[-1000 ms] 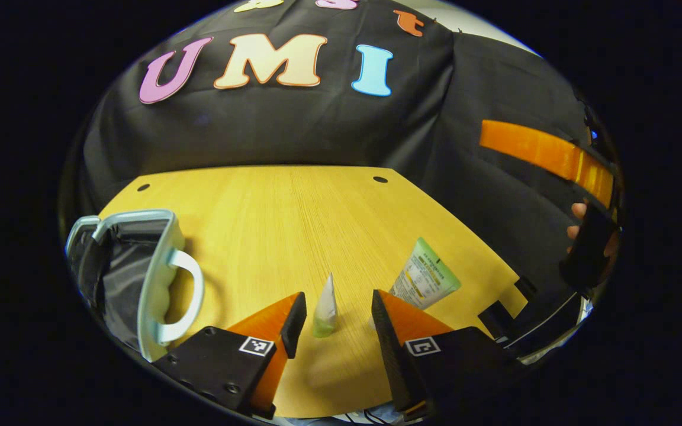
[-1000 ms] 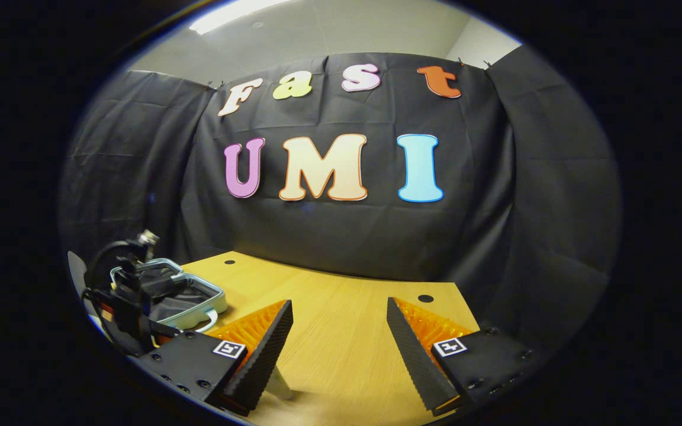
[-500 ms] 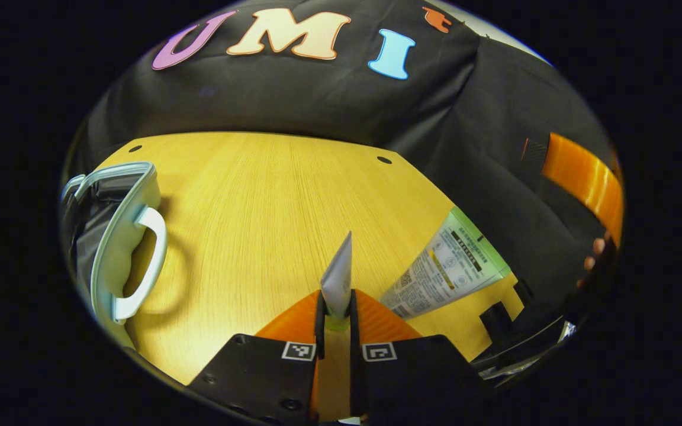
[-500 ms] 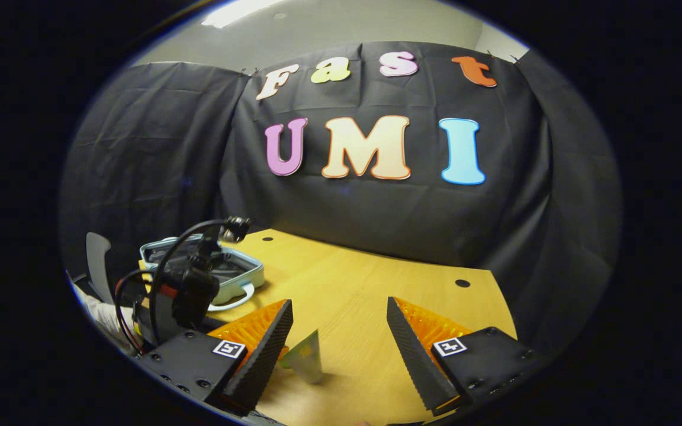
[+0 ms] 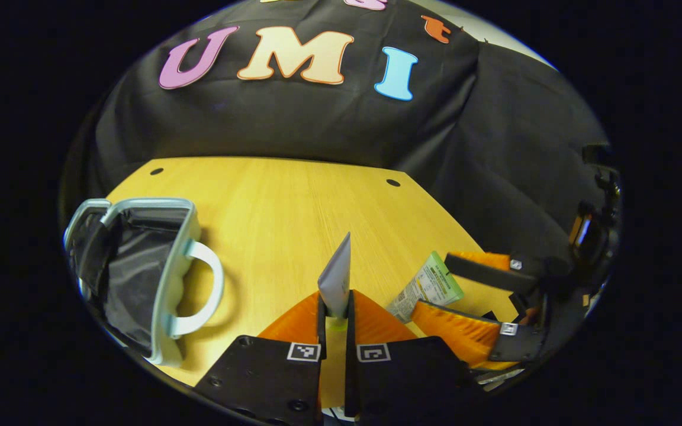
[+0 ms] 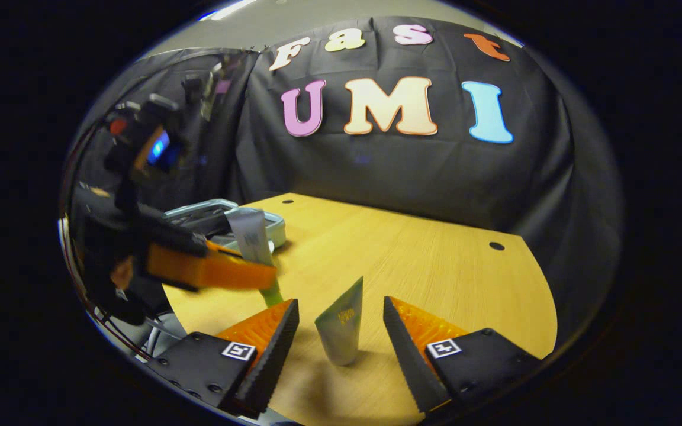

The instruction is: First open the suitcase, pack the skin care products into it, and then close the suitcase.

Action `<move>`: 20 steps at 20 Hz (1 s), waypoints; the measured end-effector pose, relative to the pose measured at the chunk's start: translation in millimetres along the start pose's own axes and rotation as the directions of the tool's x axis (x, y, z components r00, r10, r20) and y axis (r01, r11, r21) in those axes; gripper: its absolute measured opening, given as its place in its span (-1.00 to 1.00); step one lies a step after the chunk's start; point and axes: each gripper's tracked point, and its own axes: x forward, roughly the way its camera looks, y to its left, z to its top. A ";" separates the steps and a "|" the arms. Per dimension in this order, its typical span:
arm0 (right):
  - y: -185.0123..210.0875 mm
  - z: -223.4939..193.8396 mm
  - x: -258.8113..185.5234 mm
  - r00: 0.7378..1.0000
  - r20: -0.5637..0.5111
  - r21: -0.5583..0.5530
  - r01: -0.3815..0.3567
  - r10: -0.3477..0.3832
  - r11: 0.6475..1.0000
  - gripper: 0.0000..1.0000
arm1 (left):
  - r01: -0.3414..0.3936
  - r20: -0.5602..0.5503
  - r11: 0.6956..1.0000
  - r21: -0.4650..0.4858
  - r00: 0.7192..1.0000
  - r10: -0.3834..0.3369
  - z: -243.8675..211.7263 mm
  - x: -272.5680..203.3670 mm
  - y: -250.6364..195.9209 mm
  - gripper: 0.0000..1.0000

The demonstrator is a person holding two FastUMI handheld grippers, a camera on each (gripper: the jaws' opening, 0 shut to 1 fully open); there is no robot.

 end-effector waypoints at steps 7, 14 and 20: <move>-3.6 -41.5 22.2 0.997 -0.068 0.014 0.049 -0.048 0.999 0.05 | -0.096 -0.010 0.995 -0.013 0.995 0.096 0.3 -40.8 34.7 -0.84; 13.6 -27.8 21.6 0.994 -0.105 0.013 0.014 -0.013 1.000 -0.61 | -0.187 -0.079 0.982 -0.027 0.980 0.184 -14.9 -71.9 89.2 -0.84; 51.0 34.5 32.6 0.995 -0.100 0.079 -0.004 0.012 0.997 -0.61 | -0.215 -0.136 0.976 0.028 0.967 0.217 -8.1 -93.0 155.2 -0.84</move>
